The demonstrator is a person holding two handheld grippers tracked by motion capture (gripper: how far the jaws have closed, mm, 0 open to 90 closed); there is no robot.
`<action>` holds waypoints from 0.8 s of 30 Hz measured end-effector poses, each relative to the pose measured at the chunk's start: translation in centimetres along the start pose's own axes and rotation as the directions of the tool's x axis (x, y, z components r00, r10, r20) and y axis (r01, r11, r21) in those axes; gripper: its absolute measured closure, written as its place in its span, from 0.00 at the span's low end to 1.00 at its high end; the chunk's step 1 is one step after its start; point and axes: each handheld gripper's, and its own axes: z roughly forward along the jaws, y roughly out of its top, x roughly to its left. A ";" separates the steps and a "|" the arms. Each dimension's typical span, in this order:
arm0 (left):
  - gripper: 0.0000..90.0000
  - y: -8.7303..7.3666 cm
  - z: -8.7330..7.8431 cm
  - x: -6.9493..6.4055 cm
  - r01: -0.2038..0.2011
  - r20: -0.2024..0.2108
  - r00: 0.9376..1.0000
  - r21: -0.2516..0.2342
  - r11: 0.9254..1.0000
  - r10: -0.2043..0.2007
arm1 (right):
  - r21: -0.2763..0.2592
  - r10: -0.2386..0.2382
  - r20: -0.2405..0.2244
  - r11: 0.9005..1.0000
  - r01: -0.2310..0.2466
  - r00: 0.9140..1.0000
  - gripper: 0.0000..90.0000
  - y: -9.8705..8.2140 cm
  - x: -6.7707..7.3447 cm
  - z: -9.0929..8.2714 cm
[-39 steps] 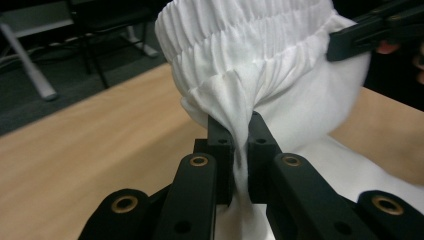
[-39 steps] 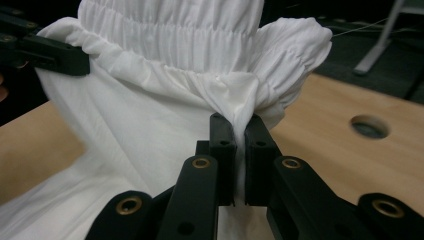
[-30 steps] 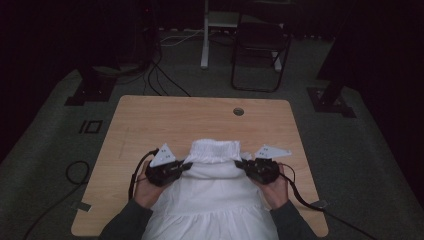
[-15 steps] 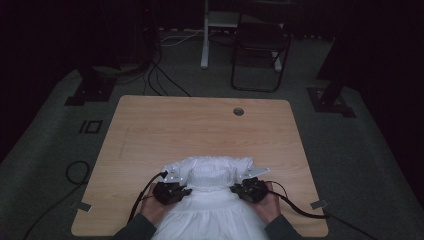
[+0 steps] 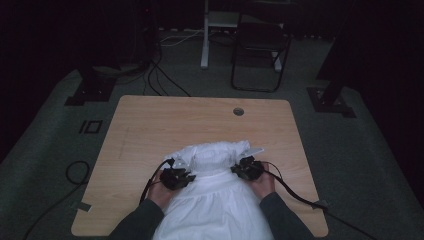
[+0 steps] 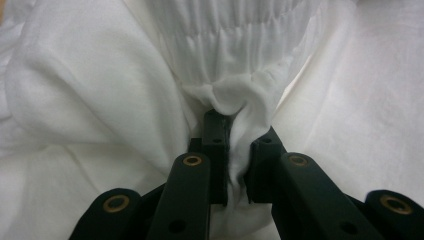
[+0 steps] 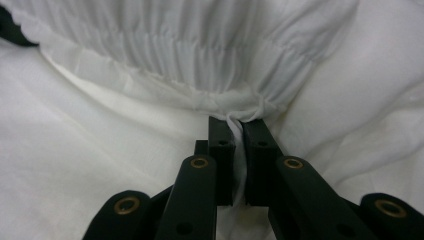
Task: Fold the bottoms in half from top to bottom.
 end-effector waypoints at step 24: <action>0.92 8.5 5.8 7.6 -0.030 -0.287 0.957 0.055 0.998 0.045 | -0.060 0.186 0.104 0.982 -0.180 0.977 0.95 6.6 -7.2 5.4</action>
